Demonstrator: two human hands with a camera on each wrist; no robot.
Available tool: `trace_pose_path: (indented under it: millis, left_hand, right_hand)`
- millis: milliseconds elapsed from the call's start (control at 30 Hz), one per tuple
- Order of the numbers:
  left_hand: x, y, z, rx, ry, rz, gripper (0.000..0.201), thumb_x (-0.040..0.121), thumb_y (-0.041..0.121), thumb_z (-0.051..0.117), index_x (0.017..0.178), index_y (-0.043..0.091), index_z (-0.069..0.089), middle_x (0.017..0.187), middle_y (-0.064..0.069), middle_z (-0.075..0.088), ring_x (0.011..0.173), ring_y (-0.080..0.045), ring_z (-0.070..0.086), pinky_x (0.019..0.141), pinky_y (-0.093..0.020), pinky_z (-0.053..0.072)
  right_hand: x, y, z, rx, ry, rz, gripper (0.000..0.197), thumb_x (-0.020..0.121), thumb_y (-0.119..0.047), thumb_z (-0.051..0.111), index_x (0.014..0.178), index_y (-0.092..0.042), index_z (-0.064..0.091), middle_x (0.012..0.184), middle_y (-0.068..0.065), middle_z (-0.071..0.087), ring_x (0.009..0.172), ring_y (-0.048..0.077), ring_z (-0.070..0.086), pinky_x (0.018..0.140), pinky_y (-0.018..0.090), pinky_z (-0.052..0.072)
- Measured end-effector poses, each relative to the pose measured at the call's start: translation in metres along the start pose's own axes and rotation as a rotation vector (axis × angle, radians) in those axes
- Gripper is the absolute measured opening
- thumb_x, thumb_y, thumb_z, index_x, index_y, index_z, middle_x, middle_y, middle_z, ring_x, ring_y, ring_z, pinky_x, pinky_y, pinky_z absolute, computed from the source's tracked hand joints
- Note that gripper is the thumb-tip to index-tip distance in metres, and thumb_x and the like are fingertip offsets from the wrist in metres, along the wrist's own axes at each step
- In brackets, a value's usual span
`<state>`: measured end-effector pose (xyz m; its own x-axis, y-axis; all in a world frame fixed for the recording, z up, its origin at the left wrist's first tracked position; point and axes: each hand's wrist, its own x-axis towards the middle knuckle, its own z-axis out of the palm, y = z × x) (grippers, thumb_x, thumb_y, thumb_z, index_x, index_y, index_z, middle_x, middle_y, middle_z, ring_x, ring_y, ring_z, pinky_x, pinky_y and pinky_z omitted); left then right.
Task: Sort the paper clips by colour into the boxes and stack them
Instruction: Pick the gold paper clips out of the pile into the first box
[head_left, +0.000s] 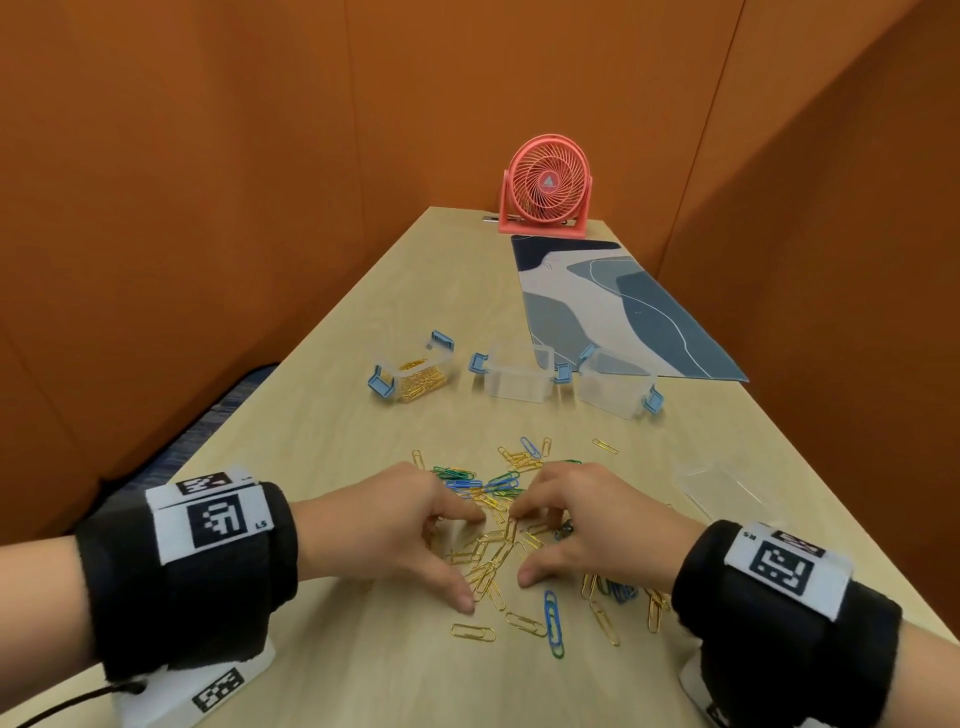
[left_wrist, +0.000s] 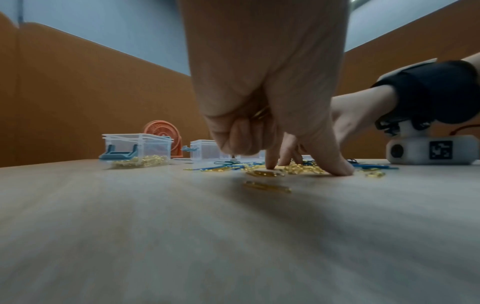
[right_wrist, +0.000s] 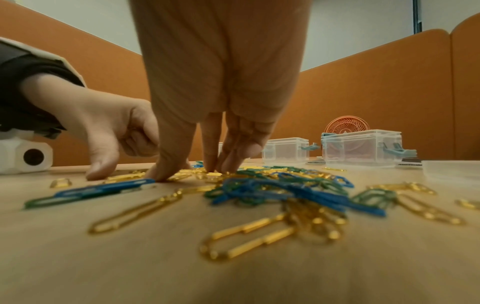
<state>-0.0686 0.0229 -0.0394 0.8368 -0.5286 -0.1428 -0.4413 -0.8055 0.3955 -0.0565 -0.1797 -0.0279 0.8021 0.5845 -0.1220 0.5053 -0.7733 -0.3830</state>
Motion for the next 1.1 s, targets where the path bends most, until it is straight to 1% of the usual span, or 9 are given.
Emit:
trace_pose_path:
  millis: [167, 267, 433, 567, 633, 700, 833, 967, 1100]
  left_hand:
    - [0.012, 0.0, 0.005, -0.009, 0.032, 0.067, 0.049, 0.07, 0.05, 0.074, 0.114, 0.029, 0.068, 0.077, -0.009, 0.062, 0.066, -0.01, 0.045, 0.058, -0.012, 0.033]
    - [0.014, 0.0, 0.005, -0.049, 0.041, 0.061, 0.026, 0.075, 0.041, 0.073, 0.098, 0.027, 0.074, 0.078, -0.007, 0.064, 0.064, -0.01, 0.045, 0.058, -0.016, 0.036]
    - [0.01, -0.002, 0.005, 0.059, -0.059, 0.046, 0.011, 0.091, 0.035, 0.057, 0.085, 0.025, 0.056, 0.072, 0.005, 0.051, 0.058, -0.006, 0.042, 0.055, -0.008, 0.031]
    - [0.009, -0.001, 0.004, 0.067, -0.086, -0.016, 0.02, 0.098, 0.03, 0.039, 0.082, 0.019, 0.044, 0.078, 0.003, 0.051, 0.065, -0.011, 0.041, 0.061, -0.019, 0.034]
    - [0.01, 0.001, -0.005, -0.091, -0.036, -0.106, 0.027, 0.099, 0.028, 0.032, 0.075, 0.022, 0.04, 0.071, 0.005, 0.045, 0.063, -0.01, 0.039, 0.06, -0.022, 0.033]
    - [0.014, 0.004, -0.015, -0.451, -0.011, -0.241, 0.03, 0.098, 0.023, 0.031, 0.069, 0.019, 0.037, 0.063, 0.006, 0.036, 0.055, -0.01, 0.031, 0.049, -0.021, 0.028]
    - [0.022, 0.009, -0.021, -1.006, -0.111, -0.478, 0.027, 0.093, 0.021, 0.032, 0.067, 0.015, 0.039, 0.056, 0.002, 0.033, 0.046, -0.011, 0.027, 0.035, -0.016, 0.021]
    - [0.029, 0.015, -0.018, -1.202, -0.201, -0.49, 0.027, 0.094, 0.014, 0.028, 0.084, 0.004, 0.05, 0.065, -0.01, 0.057, 0.051, -0.016, 0.05, 0.041, -0.018, 0.042]
    - [0.036, 0.021, -0.015, -1.338, -0.289, -0.45, 0.032, 0.099, 0.018, 0.027, 0.089, 0.003, 0.053, 0.065, -0.01, 0.06, 0.05, -0.015, 0.055, 0.044, -0.018, 0.047]
  right_hand:
    - [0.004, -0.003, 0.001, 0.132, -0.011, 0.027, 0.031, 0.068, -0.024, 0.081, 0.097, -0.021, 0.073, 0.071, -0.013, 0.058, 0.068, 0.0, 0.056, 0.062, 0.004, 0.042]
    - [0.006, -0.001, 0.003, 0.16, -0.044, 0.029, 0.016, 0.071, -0.017, 0.079, 0.087, -0.016, 0.075, 0.066, -0.012, 0.061, 0.061, 0.001, 0.056, 0.059, 0.004, 0.043]
    - [0.004, 0.0, 0.005, 0.126, -0.119, 0.014, 0.004, 0.083, -0.02, 0.067, 0.085, -0.018, 0.07, 0.069, -0.01, 0.06, 0.058, 0.0, 0.052, 0.06, 0.007, 0.042]
    - [0.001, -0.001, 0.006, 0.035, -0.153, -0.032, 0.01, 0.09, -0.02, 0.056, 0.081, -0.025, 0.059, 0.072, -0.014, 0.054, 0.063, -0.001, 0.047, 0.061, 0.008, 0.037]
    - [0.002, 0.0, 0.003, 0.025, -0.07, -0.065, 0.012, 0.091, -0.018, 0.053, 0.08, -0.023, 0.057, 0.072, -0.015, 0.05, 0.065, -0.002, 0.047, 0.062, 0.007, 0.036]
    - [0.004, 0.0, 0.001, 0.065, 0.084, -0.091, 0.011, 0.091, -0.018, 0.052, 0.081, -0.022, 0.055, 0.074, -0.015, 0.049, 0.068, 0.0, 0.046, 0.063, 0.008, 0.037]
    - [0.003, -0.005, -0.002, 0.201, 0.289, -0.171, 0.008, 0.09, -0.021, 0.058, 0.083, -0.024, 0.057, 0.077, -0.015, 0.051, 0.071, 0.005, 0.049, 0.068, 0.011, 0.041]
    - [0.002, -0.005, -0.001, 0.264, 0.385, -0.264, 0.002, 0.087, -0.017, 0.063, 0.085, -0.016, 0.065, 0.077, -0.013, 0.057, 0.078, 0.006, 0.054, 0.07, 0.013, 0.045]
    - [0.003, -0.003, -0.001, 0.281, 0.378, -0.292, 0.005, 0.086, -0.016, 0.064, 0.087, -0.015, 0.068, 0.081, -0.009, 0.062, 0.083, 0.007, 0.058, 0.074, 0.012, 0.046]
